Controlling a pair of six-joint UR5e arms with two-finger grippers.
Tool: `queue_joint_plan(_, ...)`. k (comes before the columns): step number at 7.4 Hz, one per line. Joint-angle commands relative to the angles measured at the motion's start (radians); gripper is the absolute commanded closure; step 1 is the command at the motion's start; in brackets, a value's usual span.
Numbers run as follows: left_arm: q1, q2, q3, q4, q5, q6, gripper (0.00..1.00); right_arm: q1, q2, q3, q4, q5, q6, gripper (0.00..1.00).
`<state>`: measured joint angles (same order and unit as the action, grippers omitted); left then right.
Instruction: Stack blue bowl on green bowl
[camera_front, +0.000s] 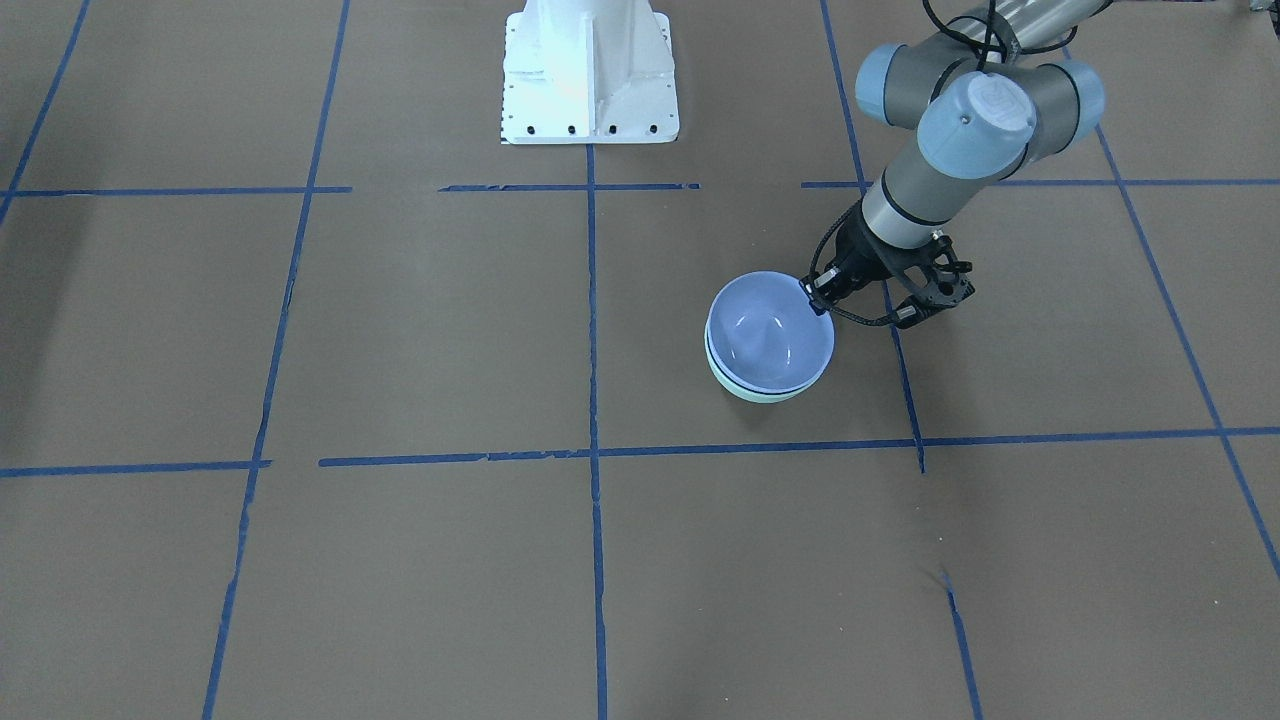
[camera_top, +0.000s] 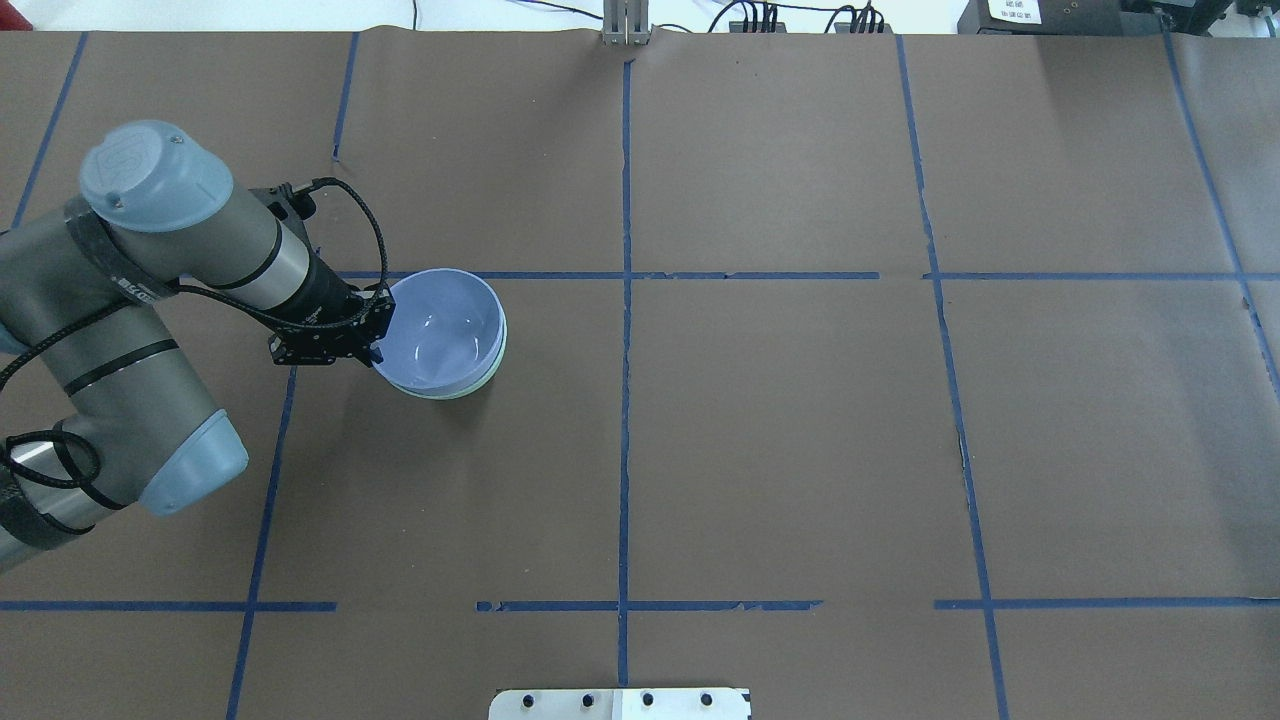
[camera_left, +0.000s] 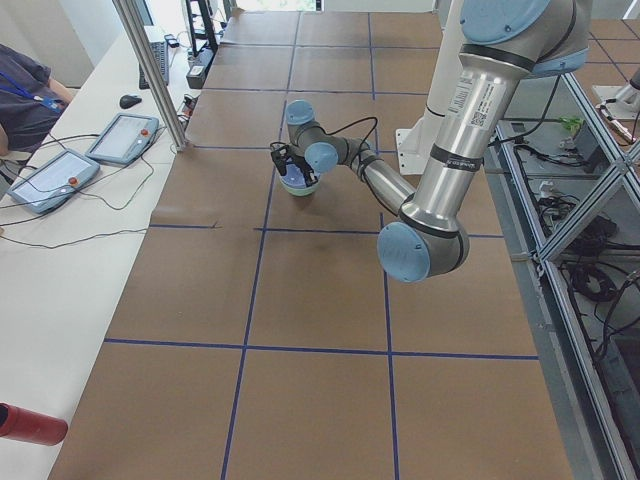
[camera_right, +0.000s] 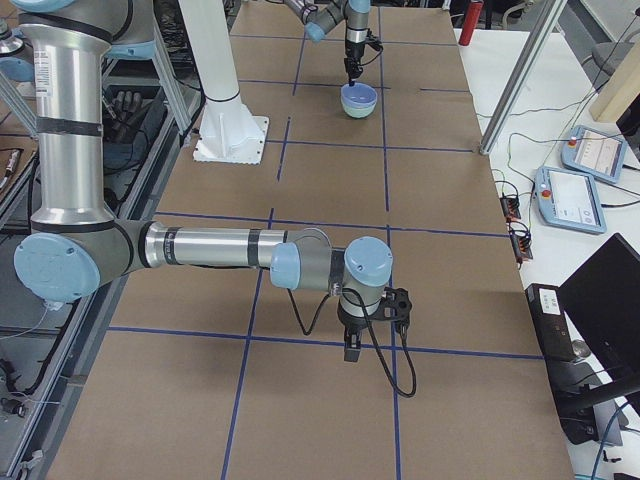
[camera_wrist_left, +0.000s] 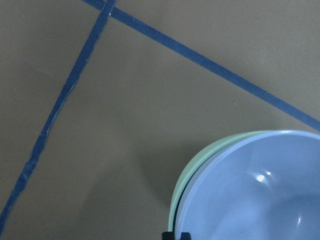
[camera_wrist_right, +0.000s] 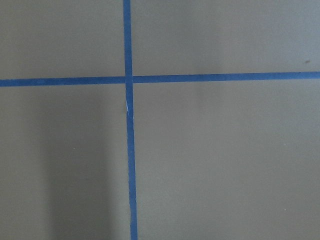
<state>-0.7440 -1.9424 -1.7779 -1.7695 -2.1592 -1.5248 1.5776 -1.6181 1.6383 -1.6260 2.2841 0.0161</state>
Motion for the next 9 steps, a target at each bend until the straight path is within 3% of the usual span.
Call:
queue_joint_plan(1, 0.002, 0.003, -0.011, -0.001, 0.002, 0.003, 0.24, -0.001, 0.0, 0.0, 0.0, 0.0, -0.001, 0.0)
queue_joint_plan(2, 0.002, 0.007, -0.018, 0.001, 0.004, -0.004, 0.0, -0.001, 0.0, 0.0, 0.0, 0.0, 0.001, 0.0)
queue_joint_plan(4, -0.017, 0.028, -0.078, -0.001, -0.013, 0.041, 0.0, 0.001, 0.0, 0.0, 0.0, 0.0, -0.001, 0.0)
queue_joint_plan(5, -0.07, 0.063, -0.124, 0.001, -0.016, 0.169, 0.0, -0.001, 0.0, 0.0, 0.0, 0.0, -0.001, 0.0)
queue_joint_plan(7, -0.174, 0.173, -0.158, 0.004, -0.111, 0.452, 0.0, -0.001, 0.0, 0.0, 0.0, 0.0, -0.001, 0.0)
queue_joint_plan(9, -0.294, 0.332, -0.155, 0.007, -0.113, 0.831, 0.0, -0.001, 0.0, 0.0, 0.0, 0.0, -0.001, 0.0)
